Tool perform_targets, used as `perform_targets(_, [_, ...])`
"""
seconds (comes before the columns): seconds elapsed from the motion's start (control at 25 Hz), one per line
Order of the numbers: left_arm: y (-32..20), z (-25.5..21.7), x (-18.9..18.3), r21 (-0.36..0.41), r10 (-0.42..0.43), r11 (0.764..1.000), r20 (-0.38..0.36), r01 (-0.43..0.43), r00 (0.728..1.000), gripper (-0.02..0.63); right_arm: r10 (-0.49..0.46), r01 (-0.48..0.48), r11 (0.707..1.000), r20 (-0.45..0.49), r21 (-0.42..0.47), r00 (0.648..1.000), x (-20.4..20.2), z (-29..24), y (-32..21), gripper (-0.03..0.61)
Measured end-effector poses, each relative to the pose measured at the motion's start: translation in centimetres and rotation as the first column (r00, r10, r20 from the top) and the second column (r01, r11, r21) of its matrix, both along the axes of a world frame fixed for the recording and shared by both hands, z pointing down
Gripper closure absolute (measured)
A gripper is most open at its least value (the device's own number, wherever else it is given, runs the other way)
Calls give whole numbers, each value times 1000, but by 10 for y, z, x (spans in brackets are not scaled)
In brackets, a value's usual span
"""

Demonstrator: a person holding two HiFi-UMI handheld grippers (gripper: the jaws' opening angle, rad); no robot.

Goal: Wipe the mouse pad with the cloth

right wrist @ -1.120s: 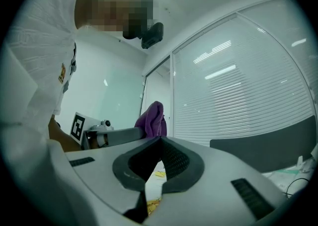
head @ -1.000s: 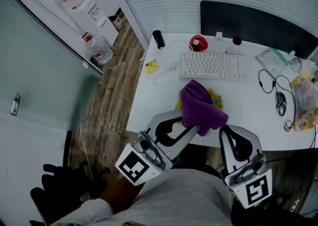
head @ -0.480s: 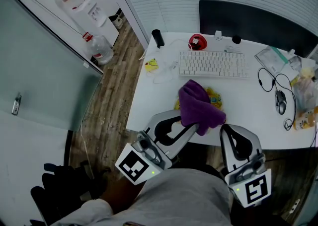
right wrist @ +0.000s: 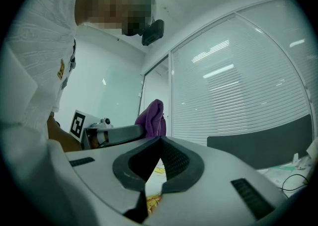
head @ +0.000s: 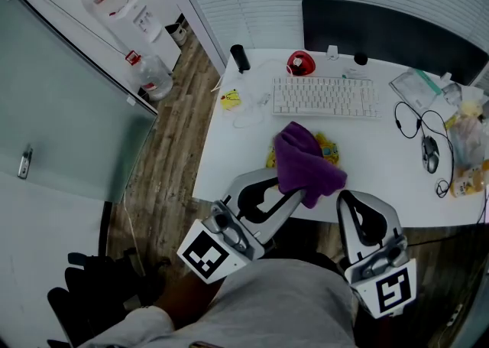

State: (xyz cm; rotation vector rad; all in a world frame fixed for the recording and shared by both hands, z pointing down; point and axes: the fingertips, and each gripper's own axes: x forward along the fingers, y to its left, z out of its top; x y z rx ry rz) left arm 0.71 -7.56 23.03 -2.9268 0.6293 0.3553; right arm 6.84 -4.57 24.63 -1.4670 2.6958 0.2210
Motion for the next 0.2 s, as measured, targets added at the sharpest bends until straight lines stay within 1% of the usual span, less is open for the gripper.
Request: perform_targets(0.2, [1,0,1,0,0,1000,-2,0,1000,535,-2,2,1000,1,4,1000,0,-1,1,568])
